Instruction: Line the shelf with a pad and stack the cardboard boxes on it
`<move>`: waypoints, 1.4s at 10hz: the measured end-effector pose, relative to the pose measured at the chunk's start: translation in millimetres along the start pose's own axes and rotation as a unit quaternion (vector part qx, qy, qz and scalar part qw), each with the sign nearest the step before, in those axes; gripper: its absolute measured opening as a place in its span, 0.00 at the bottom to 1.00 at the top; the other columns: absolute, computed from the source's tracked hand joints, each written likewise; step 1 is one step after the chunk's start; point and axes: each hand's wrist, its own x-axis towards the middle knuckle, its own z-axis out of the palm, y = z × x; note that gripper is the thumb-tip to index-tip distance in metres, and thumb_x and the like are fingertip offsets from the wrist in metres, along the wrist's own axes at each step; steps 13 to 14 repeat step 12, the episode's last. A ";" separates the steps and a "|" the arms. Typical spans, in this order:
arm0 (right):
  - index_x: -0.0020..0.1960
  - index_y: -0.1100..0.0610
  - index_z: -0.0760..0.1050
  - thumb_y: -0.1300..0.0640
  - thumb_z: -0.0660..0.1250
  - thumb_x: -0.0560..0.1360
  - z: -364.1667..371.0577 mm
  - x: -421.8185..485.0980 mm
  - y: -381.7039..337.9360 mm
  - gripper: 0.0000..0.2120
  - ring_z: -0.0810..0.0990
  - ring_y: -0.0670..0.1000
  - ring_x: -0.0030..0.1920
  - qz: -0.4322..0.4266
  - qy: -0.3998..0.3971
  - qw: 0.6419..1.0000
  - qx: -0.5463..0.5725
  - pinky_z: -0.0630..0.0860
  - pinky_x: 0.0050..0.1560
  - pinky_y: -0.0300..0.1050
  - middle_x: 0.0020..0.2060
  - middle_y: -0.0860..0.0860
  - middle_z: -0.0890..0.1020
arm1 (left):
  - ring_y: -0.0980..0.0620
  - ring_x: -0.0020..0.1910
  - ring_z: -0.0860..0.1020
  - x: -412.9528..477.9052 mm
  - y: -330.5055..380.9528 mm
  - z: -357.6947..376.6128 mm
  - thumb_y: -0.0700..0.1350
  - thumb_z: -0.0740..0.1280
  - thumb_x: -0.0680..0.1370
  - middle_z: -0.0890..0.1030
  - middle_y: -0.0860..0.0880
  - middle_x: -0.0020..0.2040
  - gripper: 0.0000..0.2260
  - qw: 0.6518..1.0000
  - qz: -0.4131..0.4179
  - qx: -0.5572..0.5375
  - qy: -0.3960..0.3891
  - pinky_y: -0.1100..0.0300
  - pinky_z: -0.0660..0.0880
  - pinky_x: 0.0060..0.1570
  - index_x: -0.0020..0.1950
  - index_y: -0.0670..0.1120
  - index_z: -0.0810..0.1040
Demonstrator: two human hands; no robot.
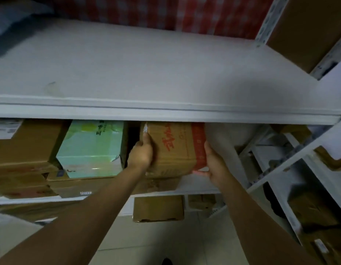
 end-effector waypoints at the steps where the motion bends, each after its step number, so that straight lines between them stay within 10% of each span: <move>1: 0.65 0.49 0.75 0.36 0.60 0.77 19.8 23.4 -18.7 0.23 0.81 0.53 0.56 0.026 -0.061 0.995 -0.069 0.82 0.49 0.59 0.56 0.50 0.83 | 0.36 0.59 0.77 17.4 15.9 -18.3 0.56 0.56 0.83 0.79 0.36 0.60 0.22 0.991 0.031 0.115 0.058 0.49 0.74 0.57 0.63 0.40 0.77; 4: 0.57 0.44 0.74 0.37 0.62 0.77 42.0 49.2 -44.9 0.15 0.81 0.53 0.54 0.034 -0.156 0.964 -0.213 0.81 0.49 0.58 0.51 0.49 0.84 | 0.40 0.55 0.80 40.1 7.4 -28.9 0.51 0.63 0.78 0.81 0.41 0.57 0.19 0.963 -0.013 0.257 0.082 0.52 0.74 0.50 0.63 0.40 0.75; 6: 0.58 0.44 0.74 0.36 0.61 0.77 43.4 44.1 -42.5 0.15 0.80 0.52 0.56 0.037 -0.155 0.966 -0.203 0.78 0.57 0.62 0.52 0.48 0.83 | 0.39 0.69 0.67 32.1 13.1 -29.3 0.44 0.62 0.79 0.69 0.38 0.69 0.23 0.945 -0.021 0.320 0.071 0.49 0.69 0.63 0.73 0.38 0.63; 8: 0.50 0.45 0.71 0.36 0.54 0.79 58.6 14.5 -24.5 0.15 0.77 0.45 0.45 -0.035 -0.024 0.986 -0.164 0.75 0.57 0.54 0.43 0.42 0.79 | 0.39 0.63 0.66 6.8 -4.1 -39.4 0.49 0.68 0.75 0.65 0.39 0.65 0.23 0.936 0.100 0.313 0.125 0.51 0.65 0.61 0.67 0.42 0.65; 10: 0.28 0.56 0.63 0.59 0.54 0.80 80.0 -41.8 12.0 0.21 0.68 0.52 0.31 -0.160 0.223 0.951 -0.142 0.65 0.38 0.45 0.27 0.53 0.70 | 0.39 0.61 0.69 -24.5 -71.0 -96.6 0.51 0.69 0.76 0.71 0.40 0.63 0.25 0.918 0.273 0.245 0.149 0.49 0.68 0.59 0.71 0.46 0.71; 12: 0.52 0.53 0.75 0.55 0.60 0.80 127.9 -103.9 42.9 0.06 0.77 0.55 0.48 -0.205 0.283 0.935 -0.058 0.73 0.48 0.47 0.47 0.51 0.78 | 0.36 0.48 0.78 -21.1 -161.3 -171.0 0.47 0.76 0.64 0.78 0.42 0.51 0.26 0.906 0.311 0.254 0.133 0.48 0.77 0.45 0.62 0.51 0.78; 14: 0.52 0.53 0.75 0.55 0.60 0.80 127.9 -103.9 42.9 0.06 0.77 0.55 0.48 -0.205 0.283 0.935 -0.058 0.73 0.48 0.47 0.47 0.51 0.78 | 0.36 0.48 0.78 -21.1 -161.3 -171.0 0.47 0.76 0.64 0.78 0.42 0.51 0.26 0.906 0.311 0.254 0.133 0.48 0.77 0.45 0.62 0.51 0.78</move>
